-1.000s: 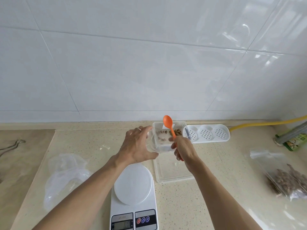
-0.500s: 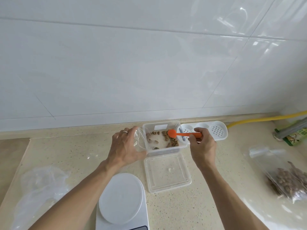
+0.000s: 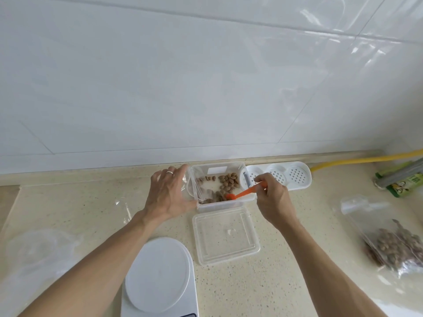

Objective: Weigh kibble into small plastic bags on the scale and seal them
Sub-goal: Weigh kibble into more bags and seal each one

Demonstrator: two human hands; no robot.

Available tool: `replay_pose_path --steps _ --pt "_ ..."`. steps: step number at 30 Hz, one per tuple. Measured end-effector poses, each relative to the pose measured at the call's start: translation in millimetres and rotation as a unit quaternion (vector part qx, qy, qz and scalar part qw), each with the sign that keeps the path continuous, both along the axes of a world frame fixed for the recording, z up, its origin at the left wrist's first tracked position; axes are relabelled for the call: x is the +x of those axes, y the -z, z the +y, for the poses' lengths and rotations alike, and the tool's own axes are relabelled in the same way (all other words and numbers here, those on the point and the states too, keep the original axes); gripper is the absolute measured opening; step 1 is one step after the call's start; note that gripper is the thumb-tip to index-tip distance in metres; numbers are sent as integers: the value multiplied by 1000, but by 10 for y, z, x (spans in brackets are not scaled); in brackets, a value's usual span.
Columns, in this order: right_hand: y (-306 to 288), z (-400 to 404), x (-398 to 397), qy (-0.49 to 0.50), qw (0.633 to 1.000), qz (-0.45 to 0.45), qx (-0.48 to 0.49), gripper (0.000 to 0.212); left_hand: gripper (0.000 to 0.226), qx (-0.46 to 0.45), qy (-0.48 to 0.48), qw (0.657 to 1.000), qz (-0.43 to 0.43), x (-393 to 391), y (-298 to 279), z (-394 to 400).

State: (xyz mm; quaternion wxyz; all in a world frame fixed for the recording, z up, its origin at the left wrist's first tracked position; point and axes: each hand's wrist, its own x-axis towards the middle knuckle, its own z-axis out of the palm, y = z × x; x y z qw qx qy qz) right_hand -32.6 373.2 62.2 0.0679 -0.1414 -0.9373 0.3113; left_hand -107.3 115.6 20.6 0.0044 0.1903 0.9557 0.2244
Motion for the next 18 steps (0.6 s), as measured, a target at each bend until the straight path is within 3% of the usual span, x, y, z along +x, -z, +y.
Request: replay_pose_path --steps 7,18 --pt "132 -234 14 65 954 -90 -278 14 99 -17 -9 1000 -8 3 13 12" --pt "214 -261 -26 193 883 -68 -422 18 98 -105 -1 994 26 -59 -144 -79"
